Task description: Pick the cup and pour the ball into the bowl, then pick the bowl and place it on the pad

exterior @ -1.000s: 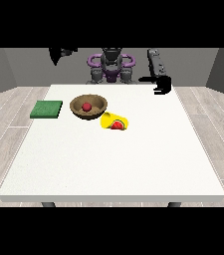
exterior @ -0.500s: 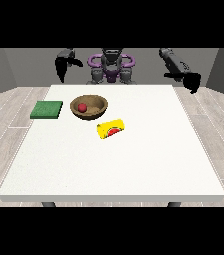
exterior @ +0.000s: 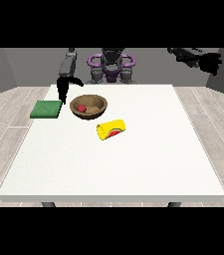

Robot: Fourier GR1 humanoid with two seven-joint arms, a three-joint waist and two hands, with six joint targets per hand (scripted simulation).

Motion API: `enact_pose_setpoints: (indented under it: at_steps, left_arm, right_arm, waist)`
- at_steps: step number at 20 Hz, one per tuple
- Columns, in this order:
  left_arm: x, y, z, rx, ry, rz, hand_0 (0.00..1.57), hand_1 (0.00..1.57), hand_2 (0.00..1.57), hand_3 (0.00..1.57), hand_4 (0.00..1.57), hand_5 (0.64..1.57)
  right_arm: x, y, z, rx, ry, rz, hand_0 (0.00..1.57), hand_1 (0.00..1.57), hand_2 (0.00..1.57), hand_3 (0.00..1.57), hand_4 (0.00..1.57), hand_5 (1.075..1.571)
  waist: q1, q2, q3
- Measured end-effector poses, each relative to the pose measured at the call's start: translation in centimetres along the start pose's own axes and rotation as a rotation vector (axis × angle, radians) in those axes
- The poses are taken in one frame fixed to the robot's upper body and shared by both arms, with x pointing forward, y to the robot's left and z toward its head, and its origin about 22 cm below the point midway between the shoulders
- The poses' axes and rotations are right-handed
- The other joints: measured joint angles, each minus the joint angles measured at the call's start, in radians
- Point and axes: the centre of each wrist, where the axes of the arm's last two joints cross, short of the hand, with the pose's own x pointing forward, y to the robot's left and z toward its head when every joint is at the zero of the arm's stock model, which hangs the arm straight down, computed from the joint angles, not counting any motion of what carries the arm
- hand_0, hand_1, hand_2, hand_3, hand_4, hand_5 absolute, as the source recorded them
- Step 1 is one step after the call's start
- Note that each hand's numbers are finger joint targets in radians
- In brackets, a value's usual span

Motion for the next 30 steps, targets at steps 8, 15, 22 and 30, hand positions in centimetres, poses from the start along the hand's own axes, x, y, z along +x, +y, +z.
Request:
enact_pose_setpoints:
  at_steps: [8, 15, 22, 30]
  left_arm:
    - [5.7, 1.2, -3.0, -0.017, -0.036, -0.032, 0.00, 0.00, 0.00, 0.00, 0.00, 1.535]
    - [8.4, 1.8, -4.1, -0.022, -0.053, -0.019, 0.00, 0.00, 0.00, 0.00, 0.00, 1.537]
    - [11.0, 1.9, -4.9, -0.029, -0.097, -0.012, 0.00, 0.00, 0.00, 0.00, 0.00, 1.527]
    - [12.7, 0.9, -5.6, -0.064, -0.121, 0.001, 0.00, 0.00, 0.00, 0.00, 0.00, 1.540]
  right_arm:
    - [-4.3, -2.2, -1.2, -0.011, 0.058, -0.038, 0.00, 0.00, 0.00, 0.00, 0.35, 1.569]
    - [-5.7, -1.6, -3.3, -0.051, 0.119, -0.069, 0.00, 0.00, 0.00, 0.00, 0.40, 1.571]
    - [-6.5, -2.4, -3.4, -0.062, 0.060, -0.070, 0.00, 0.00, 0.00, 0.00, 0.29, 1.566]
    - [-7.1, -1.1, -3.5, -0.103, 0.014, -0.061, 0.00, 0.00, 0.00, 0.00, 0.43, 1.569]
  waist:
    - [-0.004, 0.010, -0.0001]
    - [0.000, 0.011, -0.0006]
    - [0.014, 0.031, -0.0171]
    - [0.034, 0.036, -0.0227]
